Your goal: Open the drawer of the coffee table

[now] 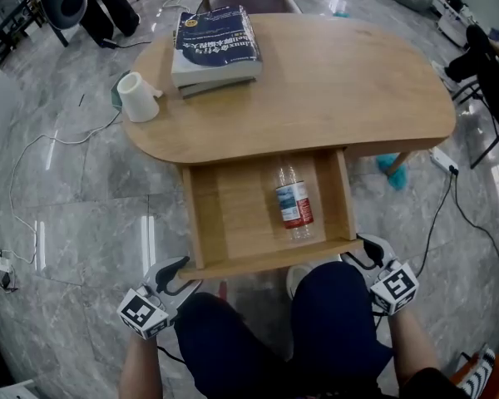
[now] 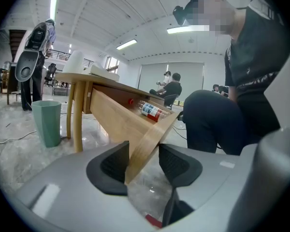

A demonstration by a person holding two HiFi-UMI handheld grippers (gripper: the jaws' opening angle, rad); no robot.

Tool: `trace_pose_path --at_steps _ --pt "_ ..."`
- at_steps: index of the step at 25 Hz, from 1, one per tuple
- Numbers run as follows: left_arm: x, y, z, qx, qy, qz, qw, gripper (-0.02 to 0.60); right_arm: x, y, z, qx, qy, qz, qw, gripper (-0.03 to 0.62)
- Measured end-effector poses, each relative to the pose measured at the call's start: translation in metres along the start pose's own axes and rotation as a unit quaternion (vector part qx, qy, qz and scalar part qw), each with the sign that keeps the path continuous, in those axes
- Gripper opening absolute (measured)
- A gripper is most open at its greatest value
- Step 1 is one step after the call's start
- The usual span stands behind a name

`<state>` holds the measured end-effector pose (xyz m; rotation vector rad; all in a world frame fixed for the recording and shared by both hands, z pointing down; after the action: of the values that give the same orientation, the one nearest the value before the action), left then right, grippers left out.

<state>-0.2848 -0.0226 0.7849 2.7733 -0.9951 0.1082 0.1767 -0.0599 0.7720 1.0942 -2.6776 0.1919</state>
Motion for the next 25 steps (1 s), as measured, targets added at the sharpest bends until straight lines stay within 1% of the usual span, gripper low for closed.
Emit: trace_pose_path --at_steps 4,7,9,11,13,14,15,16,18,19,20,23,25 --pt "0.004 0.004 0.0 -0.006 -0.002 0.003 1.0 0.181 0.004 -0.006 -0.001 -0.007 -0.002 0.008 1.0 0.181" --pt "0.007 0.002 0.009 0.002 0.011 0.004 0.9999 0.183 0.004 -0.01 0.001 -0.003 -0.004 0.022 1.0 0.181" --pt "0.004 0.0 0.011 -0.002 0.019 0.014 0.9997 0.185 -0.002 -0.01 0.005 0.002 0.006 0.031 1.0 0.181" --pt "-0.003 -0.001 0.013 -0.021 0.023 0.038 0.9988 0.201 -0.011 -0.013 0.011 0.018 0.021 0.029 0.999 0.181" --pt "-0.015 -0.004 0.022 -0.053 0.025 0.07 0.9958 0.196 -0.021 -0.018 0.02 0.043 0.02 0.03 0.998 0.181" --pt "-0.023 -0.007 0.03 -0.07 0.028 0.085 0.9936 0.193 -0.025 -0.02 0.031 0.053 0.017 0.034 0.998 0.179" --pt "-0.031 -0.013 0.041 -0.085 0.031 0.097 0.9912 0.185 -0.029 -0.02 0.045 0.062 0.018 0.038 0.997 0.157" --pt "-0.038 -0.019 0.054 -0.098 0.035 0.108 0.9887 0.164 -0.031 -0.021 0.062 0.068 0.025 0.04 0.997 0.125" --pt "-0.05 -0.033 0.086 -0.114 0.039 0.125 0.9848 0.098 -0.034 -0.021 0.101 0.072 0.039 0.044 0.996 0.051" --pt "-0.054 -0.041 0.103 -0.116 0.04 0.131 0.9837 0.036 -0.034 -0.02 0.122 0.071 0.042 0.05 0.995 0.003" --pt "-0.056 -0.048 0.124 -0.117 0.039 0.135 0.9831 0.008 -0.034 -0.018 0.145 0.07 0.041 0.057 0.995 0.002" --pt "-0.048 -0.065 0.198 -0.124 0.009 0.133 0.9833 0.007 -0.035 -0.01 0.215 0.067 0.042 0.084 0.993 0.002" --pt "-0.045 -0.075 0.248 -0.125 0.009 0.132 0.9833 0.006 -0.039 -0.001 0.262 0.062 0.053 0.097 0.992 0.002"
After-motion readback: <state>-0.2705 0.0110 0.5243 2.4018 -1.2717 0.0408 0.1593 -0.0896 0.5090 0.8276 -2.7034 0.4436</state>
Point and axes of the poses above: the fingertips, and each gripper's own axes: x forward along the fingers, y to its left, z out of its top, the point moved 9 cm from there along -x, backward along the fingers, and after that the axes turned 12 degrees about -y, right-handed, at the moved point
